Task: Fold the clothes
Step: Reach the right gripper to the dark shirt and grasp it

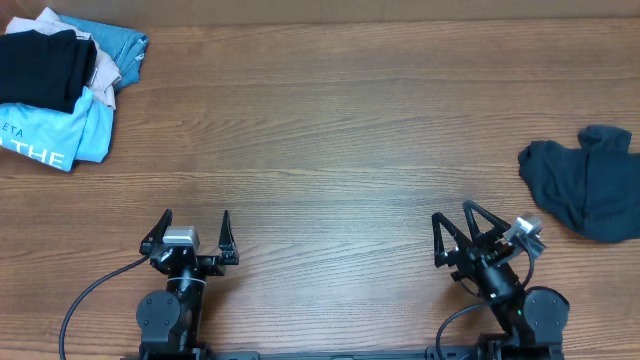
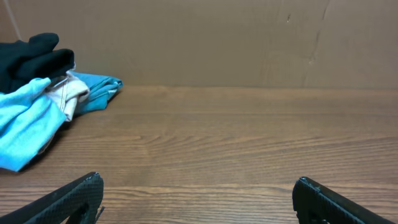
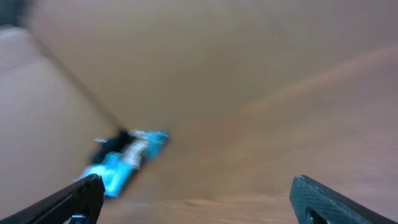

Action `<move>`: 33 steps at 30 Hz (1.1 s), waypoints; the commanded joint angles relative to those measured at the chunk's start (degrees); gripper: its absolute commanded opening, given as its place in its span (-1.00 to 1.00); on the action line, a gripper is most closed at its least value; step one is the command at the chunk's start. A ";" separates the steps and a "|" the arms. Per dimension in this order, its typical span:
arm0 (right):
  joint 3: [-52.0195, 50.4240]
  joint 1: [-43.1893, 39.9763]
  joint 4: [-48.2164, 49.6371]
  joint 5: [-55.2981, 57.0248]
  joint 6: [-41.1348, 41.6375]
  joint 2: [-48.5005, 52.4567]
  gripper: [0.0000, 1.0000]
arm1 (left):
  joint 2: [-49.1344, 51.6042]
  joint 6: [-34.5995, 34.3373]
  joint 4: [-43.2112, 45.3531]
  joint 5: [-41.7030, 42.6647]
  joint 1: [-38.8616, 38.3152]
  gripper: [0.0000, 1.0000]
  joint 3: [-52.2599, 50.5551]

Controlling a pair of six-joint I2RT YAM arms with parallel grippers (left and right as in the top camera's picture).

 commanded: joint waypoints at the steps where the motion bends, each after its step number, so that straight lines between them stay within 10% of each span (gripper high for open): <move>1: -0.50 -0.07 15.63 -12.92 6.38 -0.48 1.00 | -0.37 0.85 0.00 0.44 0.42 1.00 -0.20; 4: 4.33 -0.17 20.94 -8.90 6.34 -0.44 1.00 | -0.37 0.85 0.00 0.44 0.42 1.00 -0.20; 9: 24.59 -0.17 -1.53 3.43 -11.54 8.98 1.00 | -0.37 0.83 0.00 0.44 0.42 1.00 -0.20; 19: 78.60 -9.62 -46.34 41.11 -24.96 66.27 1.00 | -0.37 0.83 0.00 0.44 0.42 1.00 -0.20; 26: 81.79 -35.60 -53.81 24.13 -23.50 85.68 1.00 | -0.37 0.83 0.00 0.44 0.42 1.00 -0.20; 33: 80.63 -38.66 -48.39 22.49 -24.72 91.78 1.00 | -0.37 0.83 0.00 0.44 0.42 1.00 -0.20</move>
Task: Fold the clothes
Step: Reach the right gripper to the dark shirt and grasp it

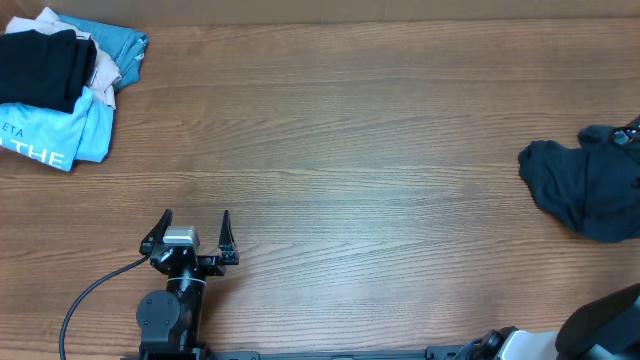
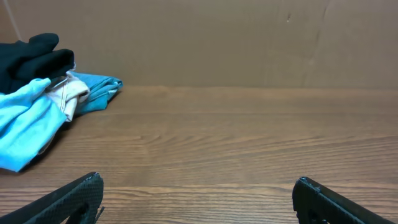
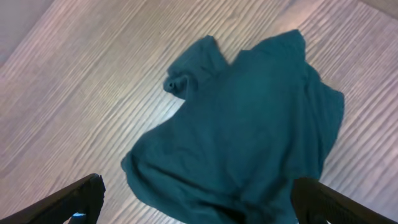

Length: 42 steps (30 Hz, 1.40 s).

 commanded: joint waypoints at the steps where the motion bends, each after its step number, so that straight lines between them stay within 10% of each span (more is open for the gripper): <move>1: 0.17 0.20 3.56 -1.11 -2.27 3.65 1.00 | -0.37 0.68 0.02 0.42 0.42 1.00 -0.20; 6: 0.17 0.22 9.60 2.27 -7.39 13.51 1.00 | -0.37 0.68 0.02 0.42 0.42 1.00 -0.20; 11: 0.17 0.26 17.07 2.75 -7.58 19.78 0.54 | -0.37 0.68 0.02 0.42 0.42 1.00 -0.20; 20: 0.17 6.78 17.00 9.09 -13.62 26.49 0.65 | -0.37 0.68 0.02 0.42 0.42 1.00 -0.20; 27: 0.17 8.50 15.21 16.20 -13.57 27.30 0.13 | -0.37 0.68 0.02 0.42 0.42 1.00 -0.20; 33: 0.17 8.46 13.88 16.48 -13.57 28.55 0.13 | -0.37 0.68 0.02 0.42 0.42 1.00 -0.20; 42: 3.08 8.66 11.43 17.40 -11.96 27.52 -0.92 | -0.37 0.70 0.02 0.39 0.42 1.00 -0.20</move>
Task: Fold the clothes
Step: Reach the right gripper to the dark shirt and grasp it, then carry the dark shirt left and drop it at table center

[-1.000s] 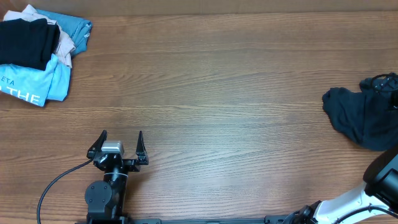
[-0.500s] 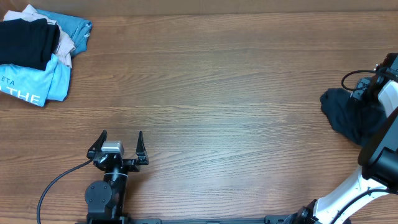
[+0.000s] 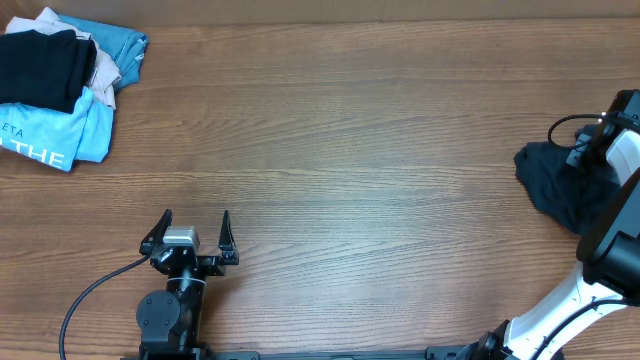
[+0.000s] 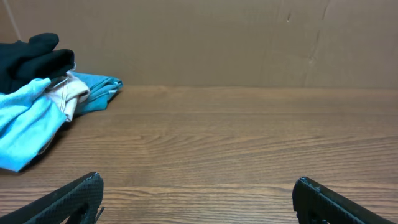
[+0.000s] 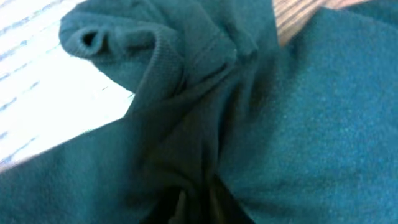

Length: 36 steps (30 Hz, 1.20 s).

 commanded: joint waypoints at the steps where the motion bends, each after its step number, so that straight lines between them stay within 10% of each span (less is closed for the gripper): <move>1: 3.87 0.15 -2.14 -0.52 3.54 -1.42 -0.92 | -0.37 0.68 0.02 0.42 0.42 1.00 -0.20; 12: 4.72 3.04 -3.69 -28.55 10.62 -22.49 -0.92 | -0.37 0.70 0.02 0.42 0.42 1.00 -0.20; 19: 4.70 24.76 -4.68 -48.61 15.65 -33.75 -0.92 | -0.37 0.68 0.02 0.39 0.42 1.00 -0.20; 27: 4.63 59.19 4.37 -40.87 21.33 -33.44 -0.92 | -0.37 0.68 0.02 0.42 0.42 1.00 -0.20; 29: 4.63 62.69 5.14 -39.85 21.38 -33.44 -0.63 | -0.37 0.68 0.02 0.39 0.42 1.00 -0.20; 35: 4.63 58.80 3.58 -38.80 23.06 -33.44 -0.68 | -0.37 0.70 0.02 0.42 0.42 1.00 -0.20; 36: 4.63 57.77 2.34 -38.71 23.06 -33.44 -0.37 | -0.37 0.70 0.02 0.42 0.42 1.00 -0.20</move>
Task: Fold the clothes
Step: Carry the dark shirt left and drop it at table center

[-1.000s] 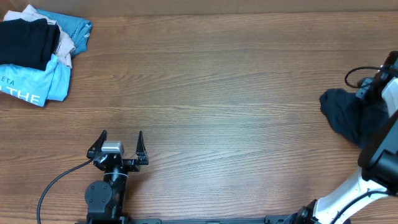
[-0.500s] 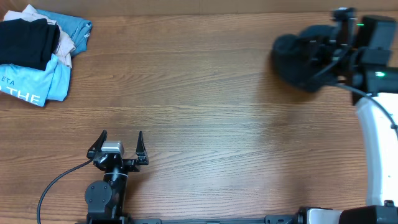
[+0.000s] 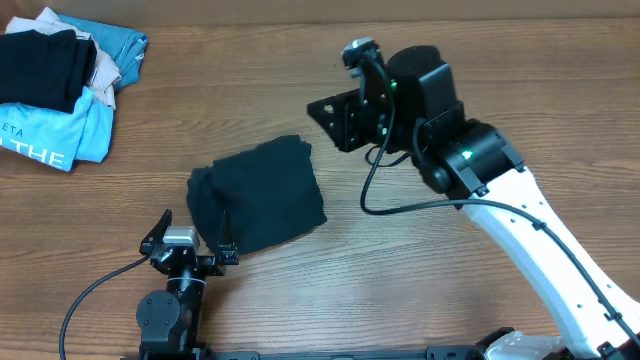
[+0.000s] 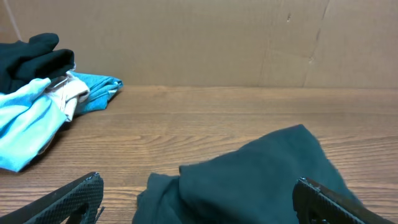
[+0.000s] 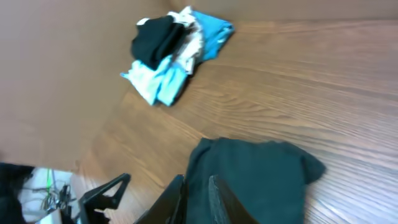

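A dark teal garment [image 3: 255, 205] lies spread on the wood at centre-left, just beyond my left gripper [image 3: 192, 225]. That gripper is parked at the front edge and stands open [image 4: 198, 186], the cloth [image 4: 249, 171] filling the space ahead of its fingers. My right arm reaches across the table. Its gripper [image 3: 325, 125] hovers at the garment's far right corner. In the right wrist view its gripper [image 5: 196, 190] has its jaws nearly together, with teal cloth [image 5: 249, 174] in the narrow gap between them.
A pile of folded clothes, black, beige and light blue [image 3: 55, 75], sits at the far left corner and also shows as the pile [image 4: 37, 93] and the pile [image 5: 177, 43]. A cardboard wall [image 4: 249, 37] backs the wooden table [image 3: 560, 120].
The dark garment was at the table's far right with my right gripper buried in it. It now lies at centre-left before the left gripper, and the right arm reaches across. The left arm is unmoved.
Both grippers were parked open at the front edge, the garment crumpled at the far right. The right gripper was then open above the garment, then down in its folds and shut. Now the garment lies spread at centre-left.
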Action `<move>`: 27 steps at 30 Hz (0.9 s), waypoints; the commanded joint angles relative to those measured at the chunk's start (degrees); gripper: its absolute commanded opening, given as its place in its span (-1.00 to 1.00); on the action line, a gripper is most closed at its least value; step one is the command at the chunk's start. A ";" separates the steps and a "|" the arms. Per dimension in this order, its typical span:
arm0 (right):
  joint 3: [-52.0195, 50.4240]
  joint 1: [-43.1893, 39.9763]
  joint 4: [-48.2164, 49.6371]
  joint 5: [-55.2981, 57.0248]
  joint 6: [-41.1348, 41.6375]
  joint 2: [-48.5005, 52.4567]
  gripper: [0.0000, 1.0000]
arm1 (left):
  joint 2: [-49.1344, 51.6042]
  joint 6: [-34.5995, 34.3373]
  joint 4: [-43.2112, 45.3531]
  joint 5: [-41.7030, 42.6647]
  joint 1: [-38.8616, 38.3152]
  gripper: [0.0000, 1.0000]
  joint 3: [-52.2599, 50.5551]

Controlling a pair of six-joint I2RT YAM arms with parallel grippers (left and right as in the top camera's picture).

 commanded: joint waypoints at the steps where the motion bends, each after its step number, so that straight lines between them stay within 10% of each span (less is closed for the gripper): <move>1: 1.46 -3.21 -3.63 1.99 0.50 -0.96 -0.14 | -0.37 0.70 0.02 0.42 0.42 1.00 -0.20; 4: 1.40 -3.56 -11.50 5.60 0.46 -0.96 1.00 | -0.37 0.68 0.02 0.42 0.42 1.00 -0.20; 11: -1.53 -3.52 -19.61 6.40 -0.07 0.22 1.00 | -0.37 0.68 0.02 0.42 0.42 1.00 -0.20; 24: -17.94 -3.52 -3.37 6.56 12.09 8.02 1.00 | -0.37 0.68 0.02 0.35 0.42 1.00 -0.20; 27: -18.05 -3.52 -1.55 9.55 12.07 8.07 1.00 | -0.13 -10.45 1.11 12.02 0.31 1.00 -0.13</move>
